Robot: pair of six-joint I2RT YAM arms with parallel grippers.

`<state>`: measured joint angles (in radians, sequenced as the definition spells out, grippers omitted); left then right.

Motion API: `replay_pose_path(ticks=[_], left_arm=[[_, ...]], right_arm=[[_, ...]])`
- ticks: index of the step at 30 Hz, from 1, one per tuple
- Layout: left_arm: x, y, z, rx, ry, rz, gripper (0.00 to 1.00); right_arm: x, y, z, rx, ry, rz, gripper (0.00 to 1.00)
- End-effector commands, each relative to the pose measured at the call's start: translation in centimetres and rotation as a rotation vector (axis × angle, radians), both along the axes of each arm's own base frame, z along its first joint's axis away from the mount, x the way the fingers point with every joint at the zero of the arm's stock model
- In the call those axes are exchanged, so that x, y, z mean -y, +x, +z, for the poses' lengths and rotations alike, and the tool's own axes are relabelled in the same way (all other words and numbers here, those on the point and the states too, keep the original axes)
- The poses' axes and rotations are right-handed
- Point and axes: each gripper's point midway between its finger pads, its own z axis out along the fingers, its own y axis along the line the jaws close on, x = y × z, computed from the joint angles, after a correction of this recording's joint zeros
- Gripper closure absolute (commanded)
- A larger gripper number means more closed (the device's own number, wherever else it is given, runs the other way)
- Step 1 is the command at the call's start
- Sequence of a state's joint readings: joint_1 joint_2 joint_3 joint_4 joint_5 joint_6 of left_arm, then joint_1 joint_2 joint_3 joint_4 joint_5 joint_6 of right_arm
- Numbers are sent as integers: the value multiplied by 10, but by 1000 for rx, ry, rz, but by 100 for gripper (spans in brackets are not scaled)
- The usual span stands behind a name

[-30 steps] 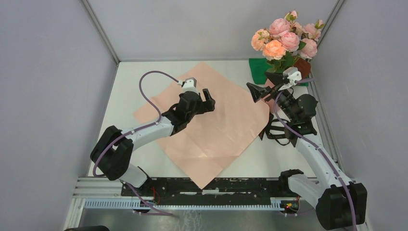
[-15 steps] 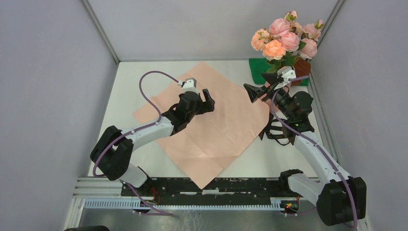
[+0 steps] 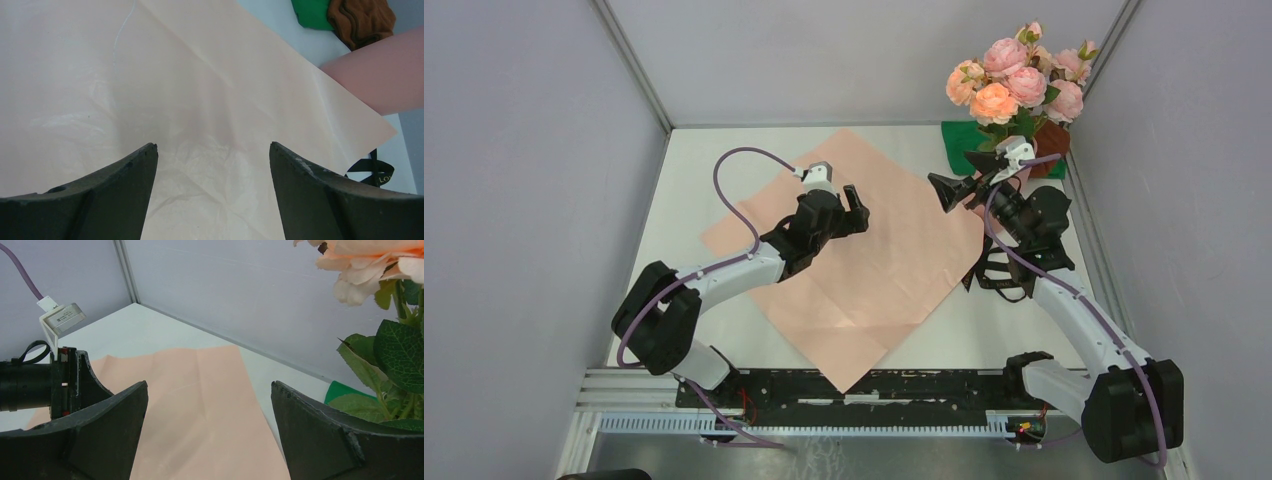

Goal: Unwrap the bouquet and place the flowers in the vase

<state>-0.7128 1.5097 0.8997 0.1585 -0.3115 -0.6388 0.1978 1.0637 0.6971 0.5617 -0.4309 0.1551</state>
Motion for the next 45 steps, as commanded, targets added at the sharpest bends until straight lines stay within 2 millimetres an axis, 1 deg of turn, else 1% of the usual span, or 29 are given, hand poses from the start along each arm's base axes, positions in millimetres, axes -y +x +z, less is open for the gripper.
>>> replay_pose_path(ticks=[1,17,20,23,25,28,34,39,45], left_arm=[[-1,3,20,54,-25,-4,13],[-3,2,22,60,-26,1,13],[-3,2,23,61,-26,2,13],[-4,3,22,60,-23,8,14],[-6,3,21,61,-18,15,14],[-9,3,20,60,-9,26,14],[-16,2,22,81,-4,45,14],[-16,-1,29,103,-35,41,12],[-20,-1,29,101,-15,51,13]], right_arm=[[-1,2,24,68,9,-5,2],[-5,3,21,59,6,3,2],[-11,7,17,39,-17,4,2],[-22,17,6,-6,-119,-44,2],[-28,19,1,-10,-166,-48,2],[-35,19,0,-9,-174,-33,2],[-34,19,-2,-12,-177,-42,2],[-36,19,-2,-14,-172,-29,2],[-37,19,-3,-14,-172,-24,2]])
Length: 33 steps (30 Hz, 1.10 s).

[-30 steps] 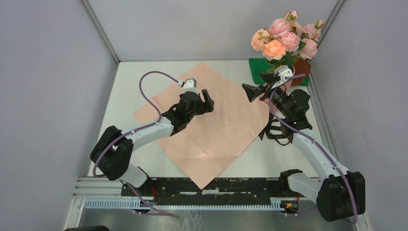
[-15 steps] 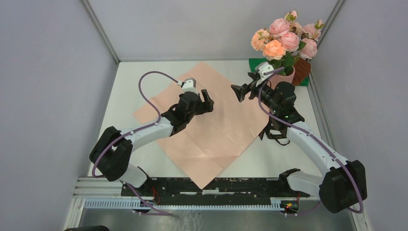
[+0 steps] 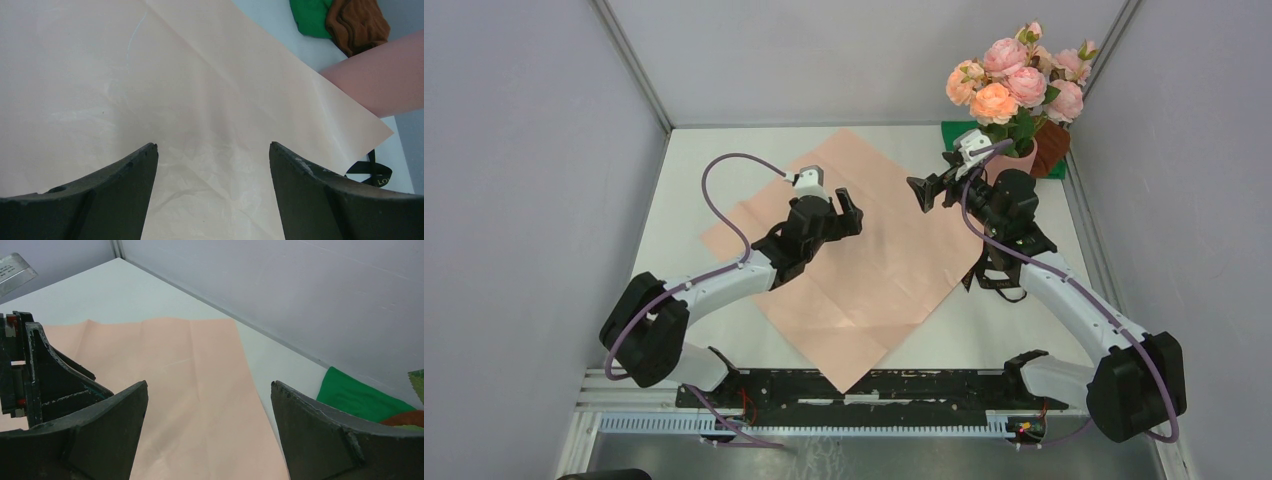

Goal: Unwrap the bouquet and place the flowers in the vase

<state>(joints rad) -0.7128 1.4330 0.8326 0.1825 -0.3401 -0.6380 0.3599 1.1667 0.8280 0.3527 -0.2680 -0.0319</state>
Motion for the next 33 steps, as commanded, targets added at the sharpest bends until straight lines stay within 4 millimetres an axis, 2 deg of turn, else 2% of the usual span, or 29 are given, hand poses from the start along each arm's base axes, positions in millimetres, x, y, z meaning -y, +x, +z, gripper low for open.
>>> replay_pose_path(ticks=[1,19,33], left_arm=[[-6,7,21,66,-4,25,13],[-2,9,17,52,-2,16,14],[2,7,24,71,-19,-12,15]], right_arm=[[-2,3,20,52,11,0,2],[-4,6,19,48,14,7,2],[-9,8,16,34,19,24,2]])
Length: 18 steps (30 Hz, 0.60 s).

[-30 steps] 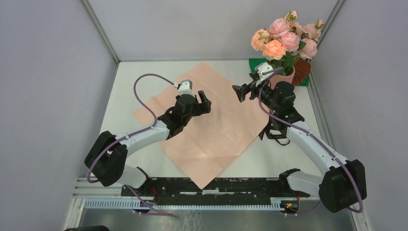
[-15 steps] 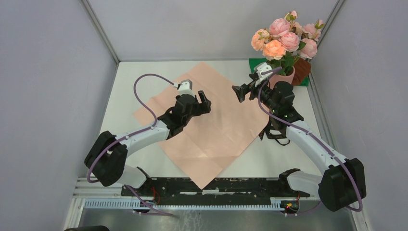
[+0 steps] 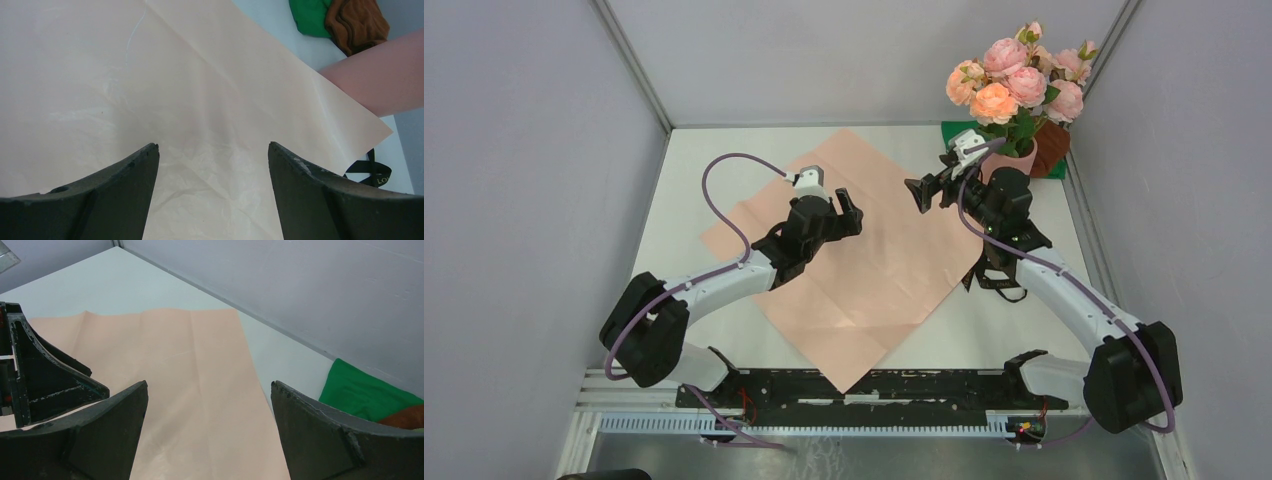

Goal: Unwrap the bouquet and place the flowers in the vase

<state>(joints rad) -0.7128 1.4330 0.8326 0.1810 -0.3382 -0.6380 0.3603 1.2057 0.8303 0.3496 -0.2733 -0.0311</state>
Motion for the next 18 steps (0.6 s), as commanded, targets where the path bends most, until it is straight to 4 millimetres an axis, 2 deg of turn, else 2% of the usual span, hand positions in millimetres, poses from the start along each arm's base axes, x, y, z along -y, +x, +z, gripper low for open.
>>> replay_pose_path(ticks=[1,7,13,18], left_arm=[[6,5,28,81,-34,-39,16],[35,-17,57,169,-148,-246,18],[15,-10,57,170,-97,-146,16],[8,-8,54,159,-90,-101,16]], right_arm=[[-7,2,30,67,34,24,2],[-19,-1,32,61,52,94,2],[-19,0,28,52,49,91,2],[-19,2,26,22,69,73,2]])
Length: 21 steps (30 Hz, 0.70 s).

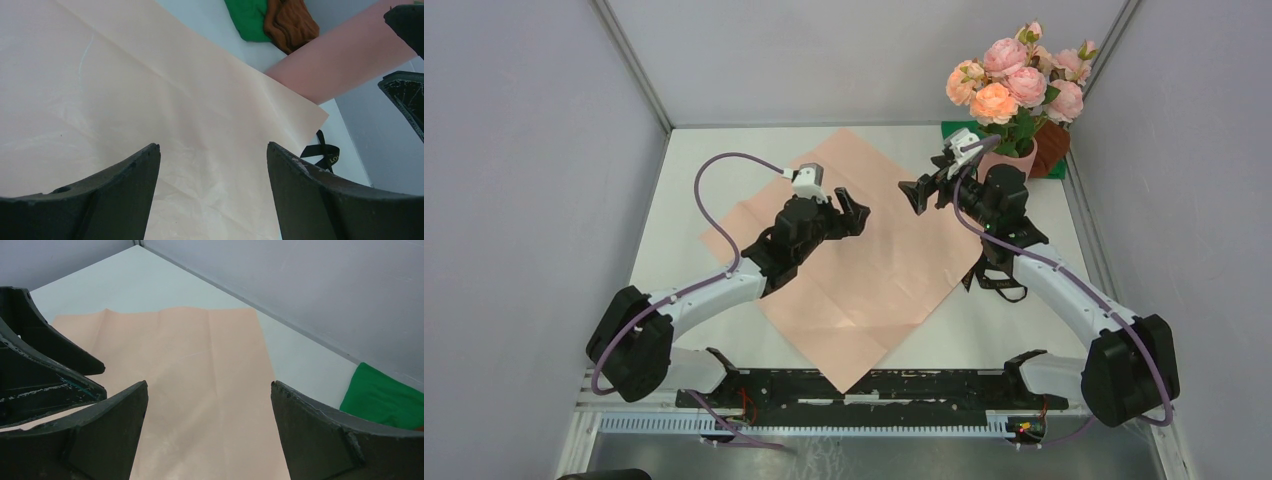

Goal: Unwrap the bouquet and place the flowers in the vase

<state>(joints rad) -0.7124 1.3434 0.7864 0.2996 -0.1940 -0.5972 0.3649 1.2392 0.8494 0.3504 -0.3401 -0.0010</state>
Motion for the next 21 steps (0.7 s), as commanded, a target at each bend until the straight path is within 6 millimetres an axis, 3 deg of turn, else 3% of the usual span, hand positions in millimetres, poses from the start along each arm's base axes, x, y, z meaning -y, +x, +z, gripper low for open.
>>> replay_pose_path(ticks=[1,5,21], left_arm=[[-16,8,11,41,16,79,16],[-34,17,2,0,80,193,16],[-30,16,-2,-7,74,176,17]], right_arm=[[-1,8,27,33,42,-25,2],[17,26,20,-32,-75,-197,2],[20,17,31,37,-13,-213,2]])
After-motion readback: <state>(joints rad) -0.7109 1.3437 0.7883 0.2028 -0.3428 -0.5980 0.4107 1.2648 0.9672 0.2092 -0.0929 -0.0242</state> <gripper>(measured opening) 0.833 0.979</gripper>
